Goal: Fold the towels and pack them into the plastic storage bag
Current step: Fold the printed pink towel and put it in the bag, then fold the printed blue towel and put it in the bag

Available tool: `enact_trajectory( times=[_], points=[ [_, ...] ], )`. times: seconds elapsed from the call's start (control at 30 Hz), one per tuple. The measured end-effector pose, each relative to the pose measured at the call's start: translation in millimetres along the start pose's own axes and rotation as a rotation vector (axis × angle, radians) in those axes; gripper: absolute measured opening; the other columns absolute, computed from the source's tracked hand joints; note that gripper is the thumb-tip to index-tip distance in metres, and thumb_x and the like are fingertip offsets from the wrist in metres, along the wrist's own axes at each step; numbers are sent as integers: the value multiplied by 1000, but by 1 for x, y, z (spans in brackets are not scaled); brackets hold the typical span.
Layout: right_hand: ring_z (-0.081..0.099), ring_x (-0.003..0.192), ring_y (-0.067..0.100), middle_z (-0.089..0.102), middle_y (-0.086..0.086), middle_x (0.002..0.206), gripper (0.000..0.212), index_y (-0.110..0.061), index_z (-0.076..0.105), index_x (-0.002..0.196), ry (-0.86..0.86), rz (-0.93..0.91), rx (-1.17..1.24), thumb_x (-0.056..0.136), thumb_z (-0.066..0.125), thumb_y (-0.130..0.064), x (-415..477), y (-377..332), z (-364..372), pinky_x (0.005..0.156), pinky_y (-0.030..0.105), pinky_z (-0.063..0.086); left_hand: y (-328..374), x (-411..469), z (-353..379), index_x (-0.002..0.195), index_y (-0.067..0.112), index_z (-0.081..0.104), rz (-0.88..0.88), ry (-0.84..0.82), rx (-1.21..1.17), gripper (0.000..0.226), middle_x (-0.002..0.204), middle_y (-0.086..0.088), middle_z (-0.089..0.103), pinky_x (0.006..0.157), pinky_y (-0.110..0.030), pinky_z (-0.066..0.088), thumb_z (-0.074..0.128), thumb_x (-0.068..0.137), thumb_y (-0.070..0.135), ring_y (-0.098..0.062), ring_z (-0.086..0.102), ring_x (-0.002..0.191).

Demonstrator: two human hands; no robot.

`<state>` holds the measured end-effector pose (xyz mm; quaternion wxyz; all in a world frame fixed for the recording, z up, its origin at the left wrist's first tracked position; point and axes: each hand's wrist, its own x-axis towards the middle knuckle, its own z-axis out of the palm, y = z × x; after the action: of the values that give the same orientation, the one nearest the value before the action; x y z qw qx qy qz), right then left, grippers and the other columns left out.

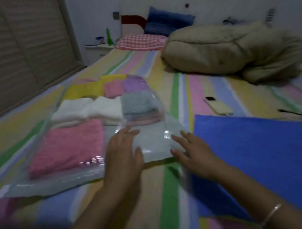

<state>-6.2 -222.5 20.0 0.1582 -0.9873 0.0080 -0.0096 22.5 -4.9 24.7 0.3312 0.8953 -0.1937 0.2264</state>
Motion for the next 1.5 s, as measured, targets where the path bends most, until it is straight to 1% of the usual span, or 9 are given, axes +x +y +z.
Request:
enact_trajectory(
  times=[0.17, 0.43, 0.57, 0.67, 0.87, 1.0, 1.1, 1.23, 1.5],
  points=[
    [27, 142, 25, 29, 6, 155, 55, -24, 41, 143, 175, 234, 6, 96, 40, -51, -114, 143, -37, 116, 38, 21, 148, -36, 82, 105, 21, 66, 316, -240, -260, 33, 123, 0, 62, 100, -31, 40, 44, 81, 27, -18, 56, 115],
    [39, 128, 41, 44, 24, 140, 47, -11, 52, 134, 302, 891, -275, 96, 45, -38, -272, 362, -96, 108, 48, 31, 264, -75, 201, 114, 18, 65, 470, -493, -255, 44, 126, -5, 62, 94, -40, 50, 42, 84, 40, -26, 61, 111],
    [21, 141, 38, 20, 18, 156, 48, -28, 42, 141, 309, 966, -305, 96, 43, -45, -304, 393, -110, 114, 46, 21, 272, -103, 231, 121, 17, 64, 478, -484, -53, 49, 130, -5, 61, 104, -40, 43, 37, 89, 43, -25, 59, 117],
    [22, 142, 35, 12, 14, 159, 48, -33, 37, 144, 296, 921, -299, 98, 39, -47, -312, 404, -112, 112, 44, 25, 267, -112, 237, 127, 21, 60, 459, -461, -49, 50, 137, 2, 55, 111, -37, 29, 31, 95, 45, -17, 51, 127],
    [60, 100, 28, 66, 9, 115, 41, -9, 58, 130, 292, 689, -447, 96, 48, -29, -307, 413, -109, 88, 41, 49, 266, -111, 233, 136, 28, 52, 424, -495, -55, 57, 145, 13, 43, 116, -32, 26, 20, 94, 51, -10, 38, 136],
    [56, 109, 31, 62, 12, 126, 40, -6, 55, 133, 405, 615, -272, 96, 48, -19, -293, 387, -119, 91, 40, 45, 265, -113, 228, 126, 30, 60, 345, -457, -255, 43, 137, 14, 53, 113, -33, 34, 36, 94, 46, -4, 45, 130],
    [44, 130, 28, 48, 8, 144, 47, -10, 45, 142, 452, 385, 36, 97, 48, -21, -263, 322, -118, 106, 32, 34, 272, -96, 209, 109, 21, 66, -85, -445, -718, 23, 114, 2, 69, 94, -36, 52, 48, 96, 27, -2, 65, 100],
    [39, 136, 21, 42, 3, 148, 54, -15, 43, 143, 289, 2, 180, 91, 42, -30, -228, 215, -100, 110, 24, 27, 265, -64, 164, 119, 8, 52, -860, -534, -1149, 33, 113, -20, 63, 57, -30, 59, 30, 104, 27, -25, 66, 83],
    [44, 130, 14, 48, 0, 143, 44, -17, 71, 111, -35, -197, 393, 83, 45, 6, -188, 159, -81, 105, 23, 33, 216, -56, 121, 118, 9, 48, -933, -482, -900, 28, 81, -13, 64, 50, -34, 55, 47, 99, 30, -19, 64, 57]
  ],
)
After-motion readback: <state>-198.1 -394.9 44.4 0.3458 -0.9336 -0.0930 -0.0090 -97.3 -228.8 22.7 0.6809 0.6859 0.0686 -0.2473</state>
